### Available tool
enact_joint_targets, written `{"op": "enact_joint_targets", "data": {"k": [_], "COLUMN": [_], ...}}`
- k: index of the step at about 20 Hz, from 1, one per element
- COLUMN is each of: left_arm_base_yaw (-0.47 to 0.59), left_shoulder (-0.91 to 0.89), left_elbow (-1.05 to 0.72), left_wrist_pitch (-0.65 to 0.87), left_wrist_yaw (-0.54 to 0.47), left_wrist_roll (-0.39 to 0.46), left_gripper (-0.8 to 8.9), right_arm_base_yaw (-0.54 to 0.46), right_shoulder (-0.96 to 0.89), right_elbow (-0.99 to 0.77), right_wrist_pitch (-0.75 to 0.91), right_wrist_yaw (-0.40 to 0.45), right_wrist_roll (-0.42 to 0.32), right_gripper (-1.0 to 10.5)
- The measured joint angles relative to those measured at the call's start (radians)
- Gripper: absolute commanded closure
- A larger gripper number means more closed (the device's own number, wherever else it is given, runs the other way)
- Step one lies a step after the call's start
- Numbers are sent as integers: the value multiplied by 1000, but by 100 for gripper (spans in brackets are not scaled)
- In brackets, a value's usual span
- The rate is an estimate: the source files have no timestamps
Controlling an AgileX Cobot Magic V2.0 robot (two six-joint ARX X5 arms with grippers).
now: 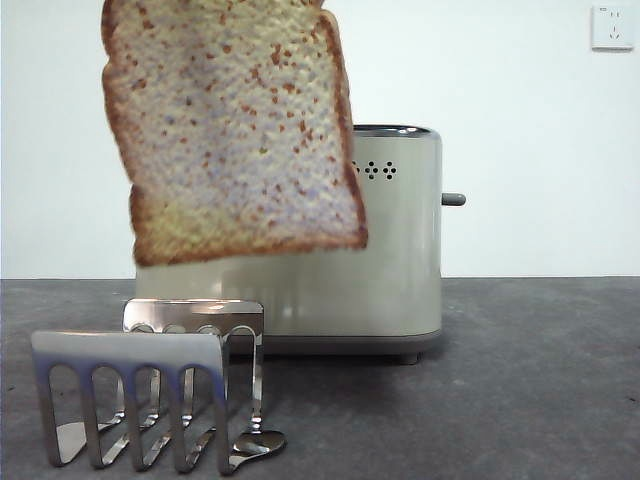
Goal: Pick up a slice of bread from the rack,put the bread on the toaster,press the button
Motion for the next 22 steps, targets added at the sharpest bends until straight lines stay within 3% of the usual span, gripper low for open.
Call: {"op": "enact_joint_targets", "data": {"k": [6, 14, 22], "left_arm_base_yaw": [0, -3, -16], "left_shoulder": [-3, -4, -10], "left_elbow": [18, 49, 209], "left_wrist_pitch": [0, -3, -5], "left_wrist_yaw": [-105, -120, -180], "left_wrist_roll": [0, 0, 0], "left_gripper": [822, 822, 822], "right_arm_base_yaw": [0, 0, 0], "right_shoulder": [0, 0, 0], "right_elbow": [0, 6, 47], "right_wrist_pitch": [1, 8, 8], "right_wrist_yaw": [8, 8, 8], "right_wrist_roll": [3, 3, 6], "right_gripper": [951, 951, 951]}}
